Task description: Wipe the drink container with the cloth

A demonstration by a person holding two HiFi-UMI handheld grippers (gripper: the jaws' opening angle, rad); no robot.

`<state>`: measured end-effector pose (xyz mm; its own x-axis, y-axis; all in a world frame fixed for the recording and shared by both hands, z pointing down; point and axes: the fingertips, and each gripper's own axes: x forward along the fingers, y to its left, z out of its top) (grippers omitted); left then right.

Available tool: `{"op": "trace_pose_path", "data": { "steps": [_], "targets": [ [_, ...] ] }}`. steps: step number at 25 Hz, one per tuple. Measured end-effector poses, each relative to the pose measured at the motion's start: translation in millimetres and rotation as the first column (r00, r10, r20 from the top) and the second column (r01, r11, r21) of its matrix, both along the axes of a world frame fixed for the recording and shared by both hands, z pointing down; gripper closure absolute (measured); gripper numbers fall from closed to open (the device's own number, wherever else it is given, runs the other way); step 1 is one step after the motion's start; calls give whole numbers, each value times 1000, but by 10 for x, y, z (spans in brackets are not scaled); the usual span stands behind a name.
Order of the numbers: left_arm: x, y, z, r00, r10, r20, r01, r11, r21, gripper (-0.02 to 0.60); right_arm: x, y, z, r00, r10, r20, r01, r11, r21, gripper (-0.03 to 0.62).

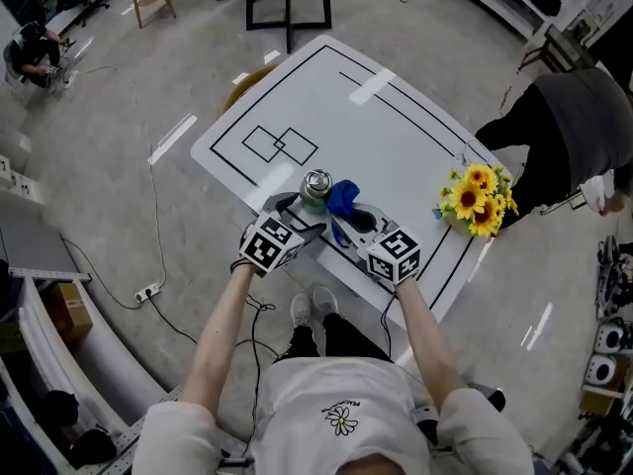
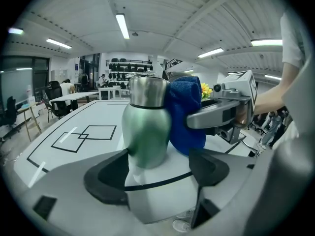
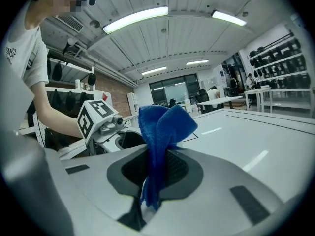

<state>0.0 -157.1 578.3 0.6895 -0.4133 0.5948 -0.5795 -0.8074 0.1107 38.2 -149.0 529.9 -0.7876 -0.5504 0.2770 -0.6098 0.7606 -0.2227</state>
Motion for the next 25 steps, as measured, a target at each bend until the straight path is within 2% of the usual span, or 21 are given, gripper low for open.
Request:
{"op": "trace_pose_path", "data": {
  "steps": [11, 19, 25],
  "targets": [
    [-40, 252, -5, 1000, -9, -25, 8, 1000, -20, 212, -156, 142, -5, 1000, -25, -4, 25, 1000, 2, 551],
    [-150, 4, 1, 1000, 0, 5, 0, 1000, 10, 212, -139, 119, -2, 999, -31, -13, 31, 999, 7, 551],
    [-61, -171, 114, 998, 40, 42, -41, 999, 5, 212, -87, 69, 42, 1000, -22, -17, 22, 1000, 3, 551]
  ]
}}
